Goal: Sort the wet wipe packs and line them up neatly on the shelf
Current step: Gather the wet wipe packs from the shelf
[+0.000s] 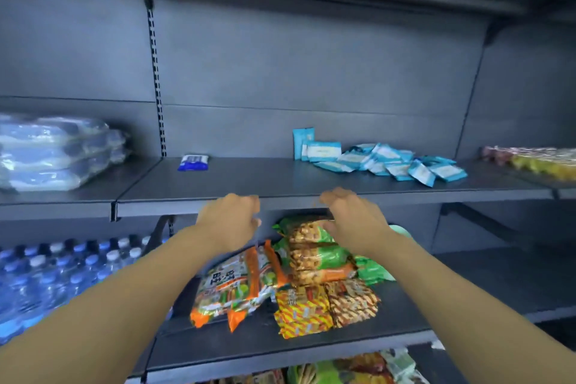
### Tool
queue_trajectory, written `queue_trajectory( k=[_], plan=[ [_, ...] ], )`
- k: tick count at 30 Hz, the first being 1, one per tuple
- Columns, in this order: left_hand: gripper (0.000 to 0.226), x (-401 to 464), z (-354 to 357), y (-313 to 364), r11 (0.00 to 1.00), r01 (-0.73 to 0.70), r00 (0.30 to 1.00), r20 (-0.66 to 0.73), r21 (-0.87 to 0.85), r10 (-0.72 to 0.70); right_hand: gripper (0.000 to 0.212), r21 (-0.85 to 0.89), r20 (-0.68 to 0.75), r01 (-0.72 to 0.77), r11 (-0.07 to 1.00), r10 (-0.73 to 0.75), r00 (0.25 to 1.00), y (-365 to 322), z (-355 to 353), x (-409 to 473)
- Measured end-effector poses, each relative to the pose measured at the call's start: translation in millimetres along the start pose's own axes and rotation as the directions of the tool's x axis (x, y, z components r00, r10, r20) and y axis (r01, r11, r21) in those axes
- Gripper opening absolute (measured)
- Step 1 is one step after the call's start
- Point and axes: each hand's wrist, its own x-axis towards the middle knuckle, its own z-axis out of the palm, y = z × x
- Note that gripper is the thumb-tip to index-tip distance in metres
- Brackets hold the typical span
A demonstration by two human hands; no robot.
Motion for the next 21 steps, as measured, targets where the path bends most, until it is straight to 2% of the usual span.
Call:
queue_trajectory(
  k=[10, 15, 21],
  plan=[
    [0.026, 73, -15, 101, 0.996, -0.079, 0.994, -0.080, -0.038, 0.075, 0.040, -0.038, -0.040, -0.140, 0.989, 0.138, 0.990, 133, -32, -6],
    [0.024, 126, -5, 165, 0.995, -0.060, 0.996, -0.077, -0.080, 0.053, 0.035, -0.062, -0.038, -0.182, 0.981, 0.180, 0.983, 222, -31, 8],
    [0.026, 182, 19, 220, 0.992, -0.023, 0.999, -0.042, -0.124, 0.018, 0.042, -0.020, -0.030, -0.206, 0.978, 0.205, 0.978, 310, -17, 37]
  ],
)
